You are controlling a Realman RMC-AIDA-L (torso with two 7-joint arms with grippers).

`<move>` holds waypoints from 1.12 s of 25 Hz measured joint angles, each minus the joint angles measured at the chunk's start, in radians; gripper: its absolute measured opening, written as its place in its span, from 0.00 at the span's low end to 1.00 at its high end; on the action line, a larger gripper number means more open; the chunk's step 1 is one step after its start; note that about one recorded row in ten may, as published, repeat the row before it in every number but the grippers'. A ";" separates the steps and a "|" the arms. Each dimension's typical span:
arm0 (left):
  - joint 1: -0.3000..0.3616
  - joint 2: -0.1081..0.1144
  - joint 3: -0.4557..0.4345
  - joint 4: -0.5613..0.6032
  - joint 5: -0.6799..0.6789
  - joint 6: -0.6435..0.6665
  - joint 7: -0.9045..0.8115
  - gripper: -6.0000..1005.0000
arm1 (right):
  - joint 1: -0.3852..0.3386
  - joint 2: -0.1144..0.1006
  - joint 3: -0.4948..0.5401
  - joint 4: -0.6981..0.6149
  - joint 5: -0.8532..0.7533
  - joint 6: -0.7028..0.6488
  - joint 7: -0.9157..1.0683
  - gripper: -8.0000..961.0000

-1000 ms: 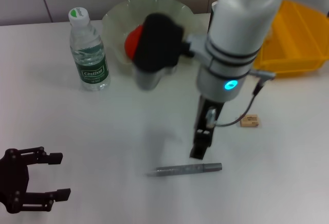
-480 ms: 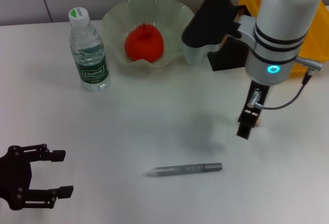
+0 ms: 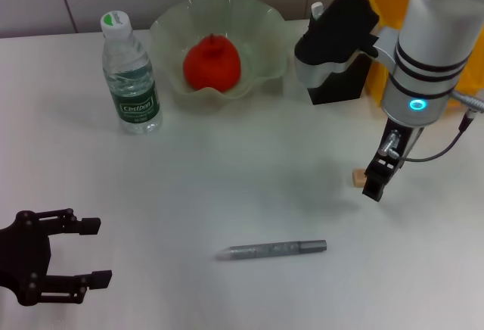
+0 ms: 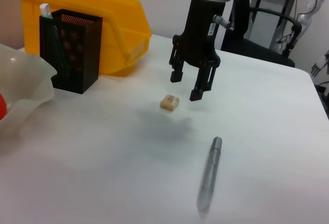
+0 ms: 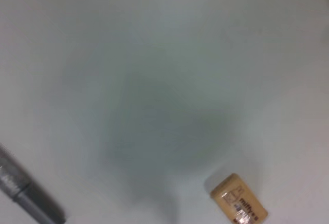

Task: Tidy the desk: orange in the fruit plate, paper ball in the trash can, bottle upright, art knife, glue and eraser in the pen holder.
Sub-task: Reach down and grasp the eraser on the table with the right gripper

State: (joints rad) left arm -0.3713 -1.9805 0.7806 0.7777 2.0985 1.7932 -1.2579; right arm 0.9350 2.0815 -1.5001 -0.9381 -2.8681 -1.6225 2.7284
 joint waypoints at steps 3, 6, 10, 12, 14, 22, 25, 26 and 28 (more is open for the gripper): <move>0.000 0.000 -0.006 0.000 0.000 0.000 0.000 0.81 | -0.005 0.000 0.003 0.025 -0.001 0.033 0.000 0.72; 0.001 0.000 -0.009 0.000 0.000 0.000 0.000 0.81 | -0.019 0.000 0.004 0.027 -0.001 0.076 -0.015 0.71; 0.002 -0.002 -0.009 0.000 0.000 0.000 0.000 0.81 | -0.028 0.000 0.006 0.033 0.002 0.113 -0.022 0.71; 0.002 -0.002 -0.009 0.000 0.000 0.000 0.000 0.81 | -0.031 0.000 0.006 0.038 0.007 0.129 -0.028 0.71; 0.002 -0.002 -0.009 0.000 0.000 0.000 0.000 0.81 | -0.034 0.001 0.006 0.039 0.010 0.135 -0.032 0.71; 0.001 -0.003 -0.009 0.000 0.000 0.000 0.000 0.81 | -0.036 0.003 0.005 0.048 0.033 0.150 -0.044 0.70; 0.001 -0.003 -0.012 0.002 0.000 -0.001 0.000 0.81 | -0.036 0.003 0.006 0.057 0.035 0.160 -0.046 0.70; 0.000 -0.003 -0.017 0.003 0.000 0.000 0.000 0.81 | -0.036 0.003 0.006 0.064 0.036 0.165 -0.046 0.70; 0.000 -0.003 -0.020 0.003 0.000 0.000 0.000 0.81 | -0.036 0.003 0.006 0.067 0.036 0.167 -0.046 0.70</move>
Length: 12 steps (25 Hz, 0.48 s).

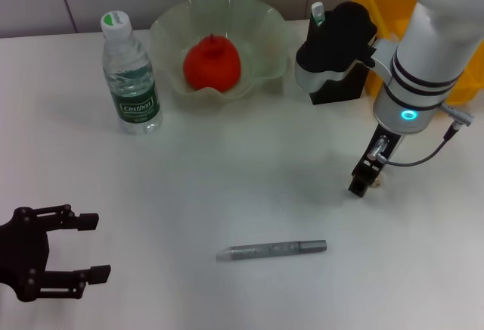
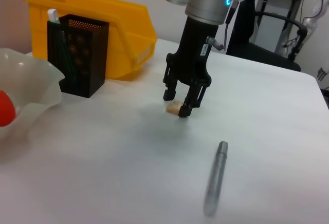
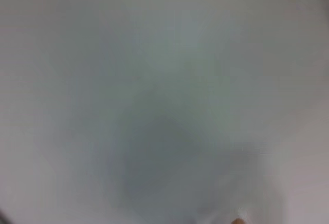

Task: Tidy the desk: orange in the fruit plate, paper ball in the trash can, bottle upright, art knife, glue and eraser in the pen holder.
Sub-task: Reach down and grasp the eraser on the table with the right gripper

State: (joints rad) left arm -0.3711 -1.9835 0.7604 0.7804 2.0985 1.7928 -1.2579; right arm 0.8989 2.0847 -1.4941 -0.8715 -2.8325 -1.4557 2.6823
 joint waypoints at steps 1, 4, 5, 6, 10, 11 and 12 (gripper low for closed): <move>0.000 0.000 0.000 0.000 0.000 0.000 0.000 0.81 | 0.000 0.000 0.000 0.001 0.000 0.001 0.001 0.67; 0.000 0.000 -0.002 0.002 0.000 0.000 0.000 0.81 | 0.000 0.000 0.000 0.001 0.001 0.001 0.003 0.57; -0.001 0.000 -0.002 0.003 -0.001 0.000 0.000 0.81 | 0.000 0.000 0.000 0.001 0.001 0.000 0.003 0.54; -0.002 0.000 -0.003 0.004 -0.001 0.000 0.000 0.81 | 0.000 0.000 0.000 0.000 0.001 0.000 0.003 0.51; -0.005 -0.002 -0.006 0.005 -0.001 0.000 0.000 0.81 | -0.001 -0.001 0.001 -0.009 0.001 -0.002 0.004 0.47; -0.006 -0.002 -0.007 0.005 -0.001 0.000 0.000 0.81 | -0.001 -0.001 0.001 -0.009 0.001 -0.002 0.004 0.46; -0.006 -0.003 -0.009 0.005 -0.001 0.000 -0.001 0.81 | -0.002 -0.002 0.006 -0.019 0.001 -0.004 0.004 0.45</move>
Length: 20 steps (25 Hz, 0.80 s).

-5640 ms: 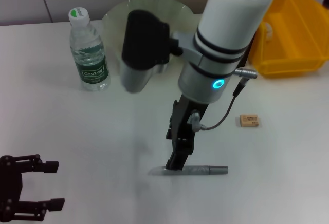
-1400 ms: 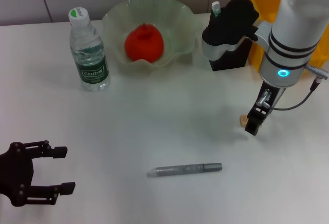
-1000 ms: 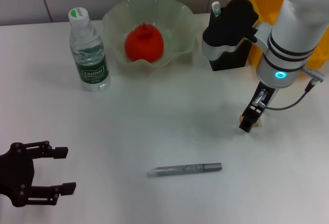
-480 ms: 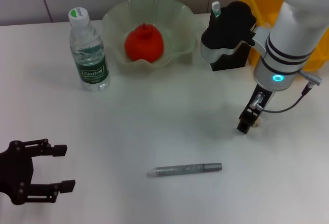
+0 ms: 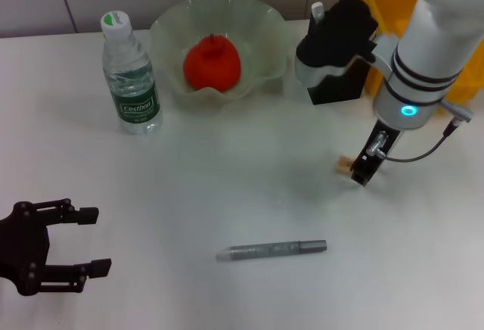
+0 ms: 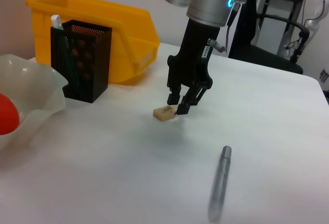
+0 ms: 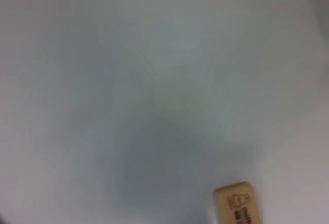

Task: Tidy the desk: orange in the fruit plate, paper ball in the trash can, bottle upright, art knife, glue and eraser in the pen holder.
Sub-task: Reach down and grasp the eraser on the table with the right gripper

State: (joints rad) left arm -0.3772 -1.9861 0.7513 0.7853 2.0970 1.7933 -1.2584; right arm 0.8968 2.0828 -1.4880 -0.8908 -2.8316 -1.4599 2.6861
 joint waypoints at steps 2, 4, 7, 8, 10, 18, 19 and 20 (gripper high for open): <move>-0.001 -0.001 -0.003 0.000 0.000 0.000 0.000 0.81 | -0.005 -0.001 0.022 -0.033 0.000 -0.016 0.000 0.43; -0.002 -0.003 -0.005 0.001 0.000 0.000 0.000 0.81 | -0.013 -0.002 0.051 -0.090 0.000 -0.047 -0.004 0.41; -0.002 -0.004 -0.006 0.002 0.000 0.001 -0.001 0.81 | -0.027 -0.005 0.081 -0.182 -0.006 -0.089 -0.008 0.30; -0.002 -0.004 -0.006 0.002 0.000 0.001 -0.001 0.81 | -0.030 -0.007 0.089 -0.206 -0.008 -0.101 -0.010 0.25; -0.002 -0.005 -0.006 0.002 0.000 0.001 -0.001 0.81 | -0.033 -0.009 0.093 -0.225 -0.009 -0.115 -0.017 0.15; -0.003 -0.005 -0.006 0.001 0.000 0.002 -0.001 0.81 | -0.032 -0.003 0.076 -0.183 -0.004 -0.133 -0.101 0.09; -0.003 -0.005 -0.006 0.000 0.000 0.002 -0.001 0.81 | -0.032 -0.003 0.075 -0.181 -0.004 -0.134 -0.108 0.13; -0.003 -0.005 -0.006 -0.001 0.000 0.002 -0.001 0.81 | -0.033 -0.002 0.074 -0.180 -0.004 -0.134 -0.117 0.16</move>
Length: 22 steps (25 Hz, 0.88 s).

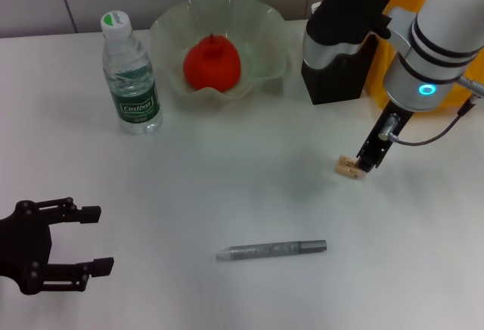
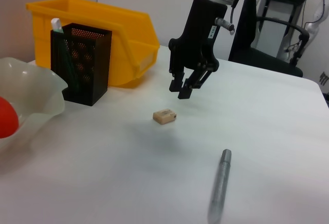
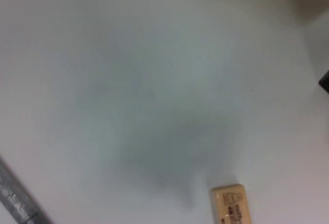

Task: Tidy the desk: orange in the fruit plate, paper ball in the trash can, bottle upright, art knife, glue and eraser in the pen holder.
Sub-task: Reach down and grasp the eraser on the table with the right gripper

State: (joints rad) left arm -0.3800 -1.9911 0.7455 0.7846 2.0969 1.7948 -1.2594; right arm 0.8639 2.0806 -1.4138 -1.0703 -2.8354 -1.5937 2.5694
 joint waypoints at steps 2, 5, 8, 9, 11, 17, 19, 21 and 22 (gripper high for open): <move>0.000 0.000 0.000 -0.001 0.000 0.000 0.000 0.81 | -0.002 0.001 0.000 0.002 0.002 0.000 -0.017 0.24; -0.001 0.000 0.000 -0.001 0.000 0.000 0.000 0.81 | -0.006 0.002 -0.001 0.007 0.009 0.012 -0.045 0.33; 0.000 0.000 0.000 0.000 0.000 0.000 0.000 0.81 | -0.010 0.003 -0.001 0.036 0.024 0.051 -0.088 0.39; 0.002 -0.001 0.000 0.000 0.000 0.000 0.000 0.81 | -0.010 0.003 -0.001 0.036 0.024 0.051 -0.088 0.41; 0.003 -0.001 0.000 0.002 0.000 0.000 -0.001 0.82 | -0.011 0.003 0.000 0.068 0.037 0.095 -0.111 0.46; 0.003 -0.001 0.000 0.002 0.000 0.003 -0.009 0.82 | -0.003 0.003 -0.001 0.133 0.043 0.157 -0.132 0.56; 0.002 -0.001 0.000 0.003 0.000 0.003 -0.009 0.82 | -0.002 0.003 -0.001 0.148 0.043 0.173 -0.136 0.57; 0.000 -0.001 0.000 0.004 0.000 0.003 -0.010 0.82 | -0.004 0.003 -0.001 0.153 0.043 0.187 -0.144 0.58; 0.000 -0.001 0.000 0.004 0.000 0.003 -0.010 0.82 | -0.004 0.003 -0.001 0.153 0.043 0.187 -0.144 0.58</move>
State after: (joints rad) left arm -0.3795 -1.9926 0.7456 0.7884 2.0969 1.7979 -1.2693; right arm 0.8603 2.0832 -1.4143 -0.9177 -2.7920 -1.4070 2.4254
